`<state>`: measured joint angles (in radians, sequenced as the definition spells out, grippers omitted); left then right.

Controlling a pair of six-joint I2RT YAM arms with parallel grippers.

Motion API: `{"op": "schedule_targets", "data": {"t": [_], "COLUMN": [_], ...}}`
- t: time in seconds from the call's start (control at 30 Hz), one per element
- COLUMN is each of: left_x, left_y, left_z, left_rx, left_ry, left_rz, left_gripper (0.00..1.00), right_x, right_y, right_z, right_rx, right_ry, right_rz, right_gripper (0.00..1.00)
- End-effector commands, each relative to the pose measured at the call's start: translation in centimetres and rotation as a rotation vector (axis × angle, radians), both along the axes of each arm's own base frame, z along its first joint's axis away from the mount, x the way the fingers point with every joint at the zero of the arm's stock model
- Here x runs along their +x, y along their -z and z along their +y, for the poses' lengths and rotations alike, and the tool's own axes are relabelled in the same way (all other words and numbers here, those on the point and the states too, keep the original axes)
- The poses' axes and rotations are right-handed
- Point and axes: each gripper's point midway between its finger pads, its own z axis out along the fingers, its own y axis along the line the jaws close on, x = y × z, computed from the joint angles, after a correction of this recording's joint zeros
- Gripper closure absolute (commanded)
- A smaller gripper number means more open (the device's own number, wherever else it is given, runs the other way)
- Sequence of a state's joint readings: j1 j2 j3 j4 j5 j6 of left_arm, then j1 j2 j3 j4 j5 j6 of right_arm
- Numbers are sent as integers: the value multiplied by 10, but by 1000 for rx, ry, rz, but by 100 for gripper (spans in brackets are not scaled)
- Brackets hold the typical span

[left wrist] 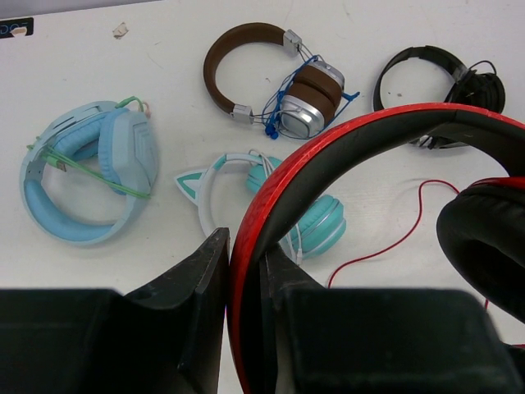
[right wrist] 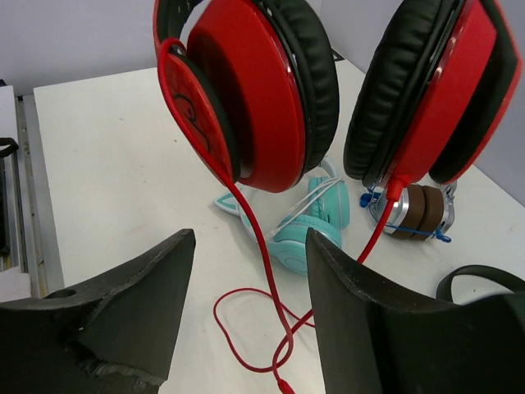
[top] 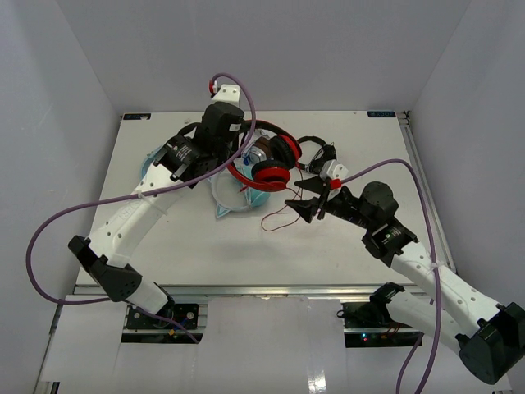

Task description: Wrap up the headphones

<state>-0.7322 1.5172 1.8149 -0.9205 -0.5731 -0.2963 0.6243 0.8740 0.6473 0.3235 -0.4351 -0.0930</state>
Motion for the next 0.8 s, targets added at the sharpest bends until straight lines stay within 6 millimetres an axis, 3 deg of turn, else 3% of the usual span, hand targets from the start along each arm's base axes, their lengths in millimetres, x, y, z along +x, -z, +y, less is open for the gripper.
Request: {"op": "schedule_targets", "data": {"t": [0.0,0.17,0.23,0.3,0.37,0.43,0.7,0.77], "left_x": [-10,-11,-10,-8,-2,3,16,16], "left_y": [-33,-35,-36,-34,-28,-21,-3,-1], "left_z": [-2,-4,-3,0,8,12,41,44], "left_rx": [-133,-154,-156,-143,-112,-105,-53,-54], "left_ry": [21,32,26,7,-31,-47,-139,-144], "left_rz": [-68,-70,-76,-84,-82,-61,-42,-39], "left_gripper": [100,100,100,100,100,100,100,100], "right_x": [-1,-1,0,2,2,3,-9,-2], "right_y": [-14,-16,-15,-16,-23,-32,-102,-112], "right_z": [8,15,16,15,11,5,-39,-54], "right_rx": [25,41,46,51,67,91,269,306], "right_ry": [-44,-70,-66,-49,-26,11,186,276], "right_rz": [-69,-60,-48,-28,-9,6,-24,-29], "right_gripper": [38,41,57,80,92,92,92,92]}}
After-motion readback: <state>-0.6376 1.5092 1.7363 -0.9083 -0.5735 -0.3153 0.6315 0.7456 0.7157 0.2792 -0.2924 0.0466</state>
